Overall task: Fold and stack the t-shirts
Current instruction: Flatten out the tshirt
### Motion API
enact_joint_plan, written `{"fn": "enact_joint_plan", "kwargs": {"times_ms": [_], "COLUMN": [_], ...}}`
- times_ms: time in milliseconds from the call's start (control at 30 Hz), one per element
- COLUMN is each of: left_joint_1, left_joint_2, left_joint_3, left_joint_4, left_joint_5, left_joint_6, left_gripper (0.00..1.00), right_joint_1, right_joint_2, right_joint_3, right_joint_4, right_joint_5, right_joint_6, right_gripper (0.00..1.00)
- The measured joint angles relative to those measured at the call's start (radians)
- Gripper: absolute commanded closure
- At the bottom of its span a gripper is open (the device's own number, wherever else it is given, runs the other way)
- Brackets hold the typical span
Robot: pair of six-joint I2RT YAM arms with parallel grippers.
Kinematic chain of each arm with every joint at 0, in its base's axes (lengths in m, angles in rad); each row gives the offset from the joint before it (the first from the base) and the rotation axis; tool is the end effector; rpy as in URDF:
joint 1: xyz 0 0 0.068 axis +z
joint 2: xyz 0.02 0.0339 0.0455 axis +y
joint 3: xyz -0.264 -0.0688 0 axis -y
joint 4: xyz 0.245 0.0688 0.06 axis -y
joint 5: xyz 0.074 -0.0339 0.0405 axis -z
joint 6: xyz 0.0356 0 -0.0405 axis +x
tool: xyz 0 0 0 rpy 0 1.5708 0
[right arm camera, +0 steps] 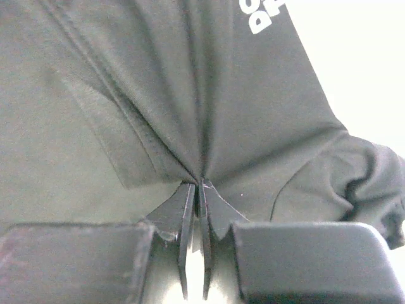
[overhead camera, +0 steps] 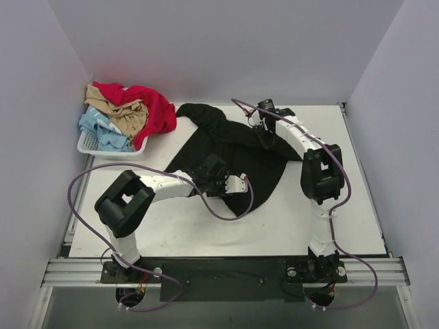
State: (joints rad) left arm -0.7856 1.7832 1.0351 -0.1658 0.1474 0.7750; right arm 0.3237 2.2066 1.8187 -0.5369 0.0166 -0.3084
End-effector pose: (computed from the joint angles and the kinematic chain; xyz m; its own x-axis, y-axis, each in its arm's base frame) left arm 0.2527 -0.2602 0.1624 0.1339 0.8451 -0.5176 0.9368 0.0624 0.3442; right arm 0.4669 0.1560 0.2013 -0.6277 -0.5307 -0.5696 -0.5238 0.8291 -0.1954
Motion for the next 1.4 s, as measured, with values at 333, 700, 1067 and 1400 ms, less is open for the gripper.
{"fn": "enact_joint_plan", "kwargs": {"times_ms": [333,700,1067,1400], "left_joint_1": [0.113,0.534,0.53,0.496], "left_joint_2": [0.055,-0.123,-0.136,-0.393], "left_joint_3": [0.01,-0.025,-0.006,-0.136], "left_joint_4": [0.062,0.009,-0.113,-0.362], "left_joint_5": [-0.1,-0.09,-0.014,0.206], "left_joint_6": [0.069,0.141,0.175,0.354], "left_gripper": [1.0,0.99,0.53,0.51], "right_joint_1": [-0.065,-0.188,-0.268,-0.289], "right_joint_2": [-0.6,-0.825,-0.322,-0.474], "right_joint_3": [-0.192,-0.531,-0.163,-0.453], "right_joint_4": [-0.005,-0.022,0.021,0.039], "right_joint_5": [-0.157,-0.27,-0.267,-0.15], "right_joint_6": [0.265,0.479,0.549,0.584], "right_gripper": [1.0,1.0,0.42,0.43]}}
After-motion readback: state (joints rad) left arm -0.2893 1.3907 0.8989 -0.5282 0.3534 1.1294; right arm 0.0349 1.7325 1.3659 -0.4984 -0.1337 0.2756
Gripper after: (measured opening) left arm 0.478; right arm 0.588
